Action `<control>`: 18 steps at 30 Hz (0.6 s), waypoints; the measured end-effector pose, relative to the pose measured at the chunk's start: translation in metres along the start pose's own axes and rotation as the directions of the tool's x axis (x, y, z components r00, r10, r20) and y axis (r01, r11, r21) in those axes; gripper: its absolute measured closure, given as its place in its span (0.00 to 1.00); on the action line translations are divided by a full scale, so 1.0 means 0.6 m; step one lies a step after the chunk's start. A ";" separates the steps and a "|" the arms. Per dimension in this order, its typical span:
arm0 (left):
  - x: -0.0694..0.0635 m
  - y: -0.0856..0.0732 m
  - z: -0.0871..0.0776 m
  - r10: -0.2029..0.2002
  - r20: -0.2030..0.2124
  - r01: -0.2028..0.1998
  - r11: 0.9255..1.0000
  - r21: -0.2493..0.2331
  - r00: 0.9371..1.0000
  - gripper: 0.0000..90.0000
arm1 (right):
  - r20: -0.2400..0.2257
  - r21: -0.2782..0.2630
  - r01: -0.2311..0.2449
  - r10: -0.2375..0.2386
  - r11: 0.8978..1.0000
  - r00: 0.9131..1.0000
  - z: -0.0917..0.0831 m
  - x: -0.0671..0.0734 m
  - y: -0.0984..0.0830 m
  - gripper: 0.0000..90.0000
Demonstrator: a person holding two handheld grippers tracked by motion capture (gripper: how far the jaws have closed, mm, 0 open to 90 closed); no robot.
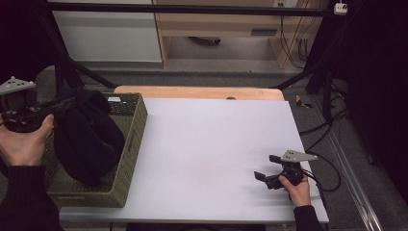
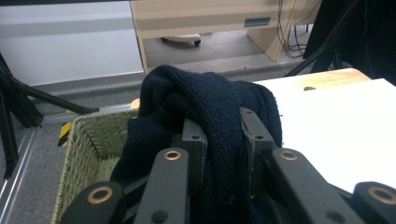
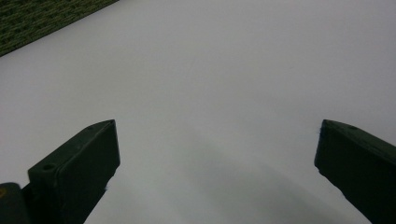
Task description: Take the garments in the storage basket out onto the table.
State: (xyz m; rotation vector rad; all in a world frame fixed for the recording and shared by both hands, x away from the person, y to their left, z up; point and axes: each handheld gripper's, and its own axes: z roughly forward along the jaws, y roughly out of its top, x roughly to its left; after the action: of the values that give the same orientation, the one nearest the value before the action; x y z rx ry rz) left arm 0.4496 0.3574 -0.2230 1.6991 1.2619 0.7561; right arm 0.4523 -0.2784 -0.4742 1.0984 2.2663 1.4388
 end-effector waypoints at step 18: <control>-0.030 0.040 -0.027 0.026 0.046 -0.023 0.998 -0.059 0.999 0.84 | 0.000 0.001 -0.001 0.001 1.000 1.000 0.000 0.000 0.000 0.01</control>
State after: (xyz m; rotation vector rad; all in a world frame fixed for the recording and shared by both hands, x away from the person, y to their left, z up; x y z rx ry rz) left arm 0.4404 0.3424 -0.1939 1.6781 1.1778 0.7565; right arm 0.4523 -0.2782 -0.4742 1.1003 2.2668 1.4377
